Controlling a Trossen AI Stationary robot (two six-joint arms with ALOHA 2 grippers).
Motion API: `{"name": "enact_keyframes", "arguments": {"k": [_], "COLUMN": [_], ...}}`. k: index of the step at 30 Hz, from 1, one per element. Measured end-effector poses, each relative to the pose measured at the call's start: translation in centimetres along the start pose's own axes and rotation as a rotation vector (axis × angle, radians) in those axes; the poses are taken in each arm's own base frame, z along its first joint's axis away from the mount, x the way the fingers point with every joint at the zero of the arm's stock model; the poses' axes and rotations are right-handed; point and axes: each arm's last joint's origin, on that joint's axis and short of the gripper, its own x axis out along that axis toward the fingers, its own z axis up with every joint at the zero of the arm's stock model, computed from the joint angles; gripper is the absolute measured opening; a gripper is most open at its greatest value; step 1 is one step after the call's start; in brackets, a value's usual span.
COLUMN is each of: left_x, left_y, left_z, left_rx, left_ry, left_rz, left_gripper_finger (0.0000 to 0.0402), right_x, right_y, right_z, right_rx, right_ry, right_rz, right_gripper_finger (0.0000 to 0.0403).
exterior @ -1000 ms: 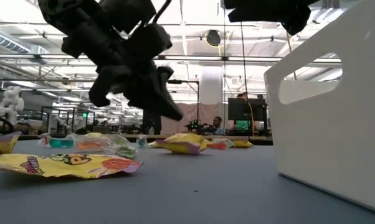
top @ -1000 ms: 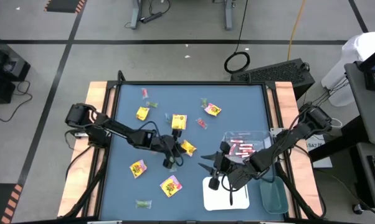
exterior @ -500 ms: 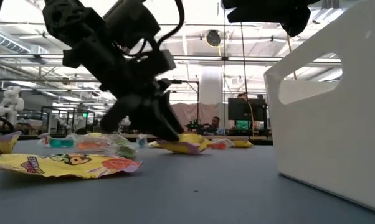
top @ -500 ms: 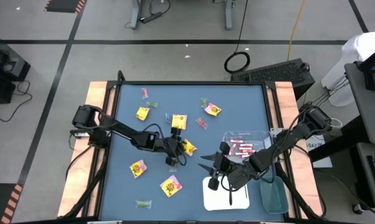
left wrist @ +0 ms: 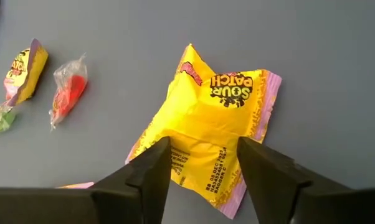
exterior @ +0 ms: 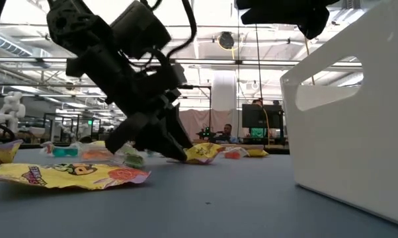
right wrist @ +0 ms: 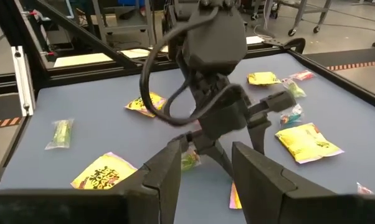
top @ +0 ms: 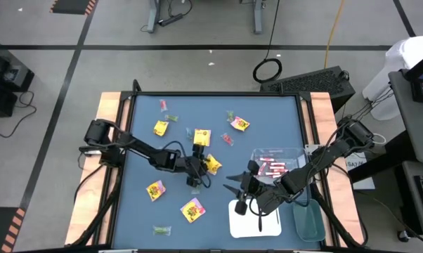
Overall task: Sort candy
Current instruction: Put the yellow candy into the white bin
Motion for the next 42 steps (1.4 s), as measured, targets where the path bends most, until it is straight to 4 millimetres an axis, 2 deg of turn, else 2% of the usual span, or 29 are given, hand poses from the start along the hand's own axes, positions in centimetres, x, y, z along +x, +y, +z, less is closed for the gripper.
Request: {"name": "enact_keyframes", "arguments": {"k": [7, 11, 18, 26, 31, 35, 42], "left_x": [-2.3, -2.6, -0.7, 0.6, 1.0, 1.0, 0.3], "left_y": [-0.7, -1.2, -0.3, -0.4, -0.1, -0.1, -0.3], "left_z": [1.9, 1.9, 0.2, -0.3, -0.5, -0.5, -0.1], "left_rx": [0.012, 0.003, -0.098, -0.094, -0.092, -0.082, -0.048], "left_ry": [-0.092, -0.077, 0.038, 0.005, 0.005, 0.006, -0.008], "left_rz": [-0.02, -0.038, 0.098, 0.003, 0.005, 0.001, -0.004], "left_gripper_finger": [0.0168, 0.0167, 0.0177, 0.0238, 0.0243, 0.0224, 0.015], "right_x": [0.0, 0.0, 0.0, 0.0, 0.0, 0.0, 0.0], "right_y": [0.0, 0.0, 0.1, 0.0, 0.0, 0.0, 0.0], "right_z": [0.0, 0.0, 0.0, 0.0, 0.0, 0.0, 0.0], "right_rx": [-0.003, -0.004, 0.012, 0.0, 0.001, 0.003, -0.002], "right_ry": [0.01, 0.01, 0.009, 0.01, 0.01, 0.01, 0.012], "right_rz": [0.018, 0.018, 0.019, 0.016, 0.016, 0.017, 0.016], "right_gripper_finger": [0.0132, 0.0132, 0.0132, 0.0132, 0.0132, 0.0132, 0.0132]}}
